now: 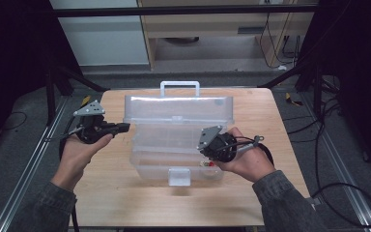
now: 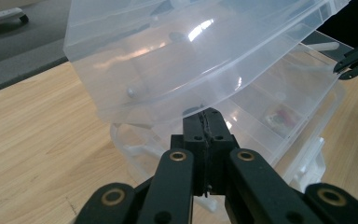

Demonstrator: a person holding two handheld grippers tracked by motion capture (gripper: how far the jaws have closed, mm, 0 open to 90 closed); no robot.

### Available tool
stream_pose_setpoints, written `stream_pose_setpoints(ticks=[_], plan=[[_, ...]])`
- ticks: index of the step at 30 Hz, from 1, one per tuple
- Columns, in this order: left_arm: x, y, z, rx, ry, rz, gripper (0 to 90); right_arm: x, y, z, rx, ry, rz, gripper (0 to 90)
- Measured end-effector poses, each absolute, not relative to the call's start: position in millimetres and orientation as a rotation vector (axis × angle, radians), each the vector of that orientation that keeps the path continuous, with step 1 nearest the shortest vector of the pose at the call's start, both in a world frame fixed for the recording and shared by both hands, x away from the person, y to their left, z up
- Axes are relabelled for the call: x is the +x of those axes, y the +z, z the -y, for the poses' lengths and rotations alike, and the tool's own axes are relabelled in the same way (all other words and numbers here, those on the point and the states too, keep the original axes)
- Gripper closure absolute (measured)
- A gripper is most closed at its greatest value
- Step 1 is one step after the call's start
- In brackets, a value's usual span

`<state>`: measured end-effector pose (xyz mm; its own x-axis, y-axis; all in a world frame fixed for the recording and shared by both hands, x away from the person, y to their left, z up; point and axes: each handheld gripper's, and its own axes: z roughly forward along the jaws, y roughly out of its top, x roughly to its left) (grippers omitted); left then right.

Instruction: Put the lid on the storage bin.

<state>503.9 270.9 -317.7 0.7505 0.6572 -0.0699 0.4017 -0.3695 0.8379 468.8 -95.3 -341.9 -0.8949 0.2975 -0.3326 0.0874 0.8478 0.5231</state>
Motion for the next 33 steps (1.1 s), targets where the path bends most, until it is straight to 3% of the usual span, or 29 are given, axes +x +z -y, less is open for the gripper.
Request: stream_pose_setpoints(ticks=[15, 33], plan=[[503, -319, -272, 2.017, 0.333, -0.793, 89.4, 468, -344, 96, 0.293, 0.726, -2.628, 83.1], [500, -324, -272, 2.029, 0.323, -0.786, 89.5, 456, -334, 111, 0.471, 0.905, -2.553, 68.6]])
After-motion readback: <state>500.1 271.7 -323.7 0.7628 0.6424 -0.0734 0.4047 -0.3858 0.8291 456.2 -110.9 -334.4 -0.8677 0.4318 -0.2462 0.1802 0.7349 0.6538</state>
